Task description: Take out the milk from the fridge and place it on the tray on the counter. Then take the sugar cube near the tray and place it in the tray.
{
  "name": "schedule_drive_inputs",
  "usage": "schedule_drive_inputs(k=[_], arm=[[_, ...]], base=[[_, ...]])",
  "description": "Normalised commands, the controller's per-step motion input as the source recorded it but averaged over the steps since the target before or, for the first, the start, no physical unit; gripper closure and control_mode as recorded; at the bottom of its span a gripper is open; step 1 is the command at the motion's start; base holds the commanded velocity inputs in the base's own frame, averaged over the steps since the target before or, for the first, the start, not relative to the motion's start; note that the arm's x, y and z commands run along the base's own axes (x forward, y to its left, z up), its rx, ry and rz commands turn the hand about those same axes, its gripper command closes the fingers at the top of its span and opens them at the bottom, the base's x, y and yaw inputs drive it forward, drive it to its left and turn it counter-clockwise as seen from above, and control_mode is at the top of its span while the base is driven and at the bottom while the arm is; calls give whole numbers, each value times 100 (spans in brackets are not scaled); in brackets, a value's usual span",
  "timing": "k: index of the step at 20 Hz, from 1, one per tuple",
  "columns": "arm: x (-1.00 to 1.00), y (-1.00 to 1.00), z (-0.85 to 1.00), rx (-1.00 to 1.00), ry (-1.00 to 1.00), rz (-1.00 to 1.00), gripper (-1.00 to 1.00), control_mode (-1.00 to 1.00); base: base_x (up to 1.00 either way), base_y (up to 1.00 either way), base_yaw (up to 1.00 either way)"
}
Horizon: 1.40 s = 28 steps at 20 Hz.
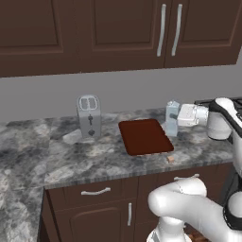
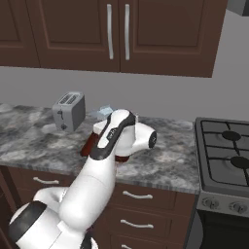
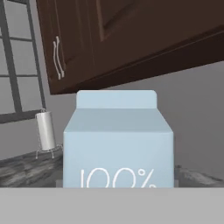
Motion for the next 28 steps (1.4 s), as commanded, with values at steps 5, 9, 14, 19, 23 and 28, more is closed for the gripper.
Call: schedule_drive_inputs(k=[5, 9, 14, 19, 23, 28], arm=[[46, 22, -22, 0, -6, 6, 100, -100], [52, 31, -23, 0, 0, 4, 100, -100], [38, 13, -24, 2, 2, 8, 100, -100], [37, 16, -21, 0, 0, 7, 100, -100], [42, 18, -17, 0, 0, 5, 100, -100], [36, 8, -20, 0, 0, 5, 100, -100]], base=[[0, 0, 0], [0, 0, 0], [0, 0, 0], [0, 0, 0], [0, 0, 0], [0, 0, 0]])
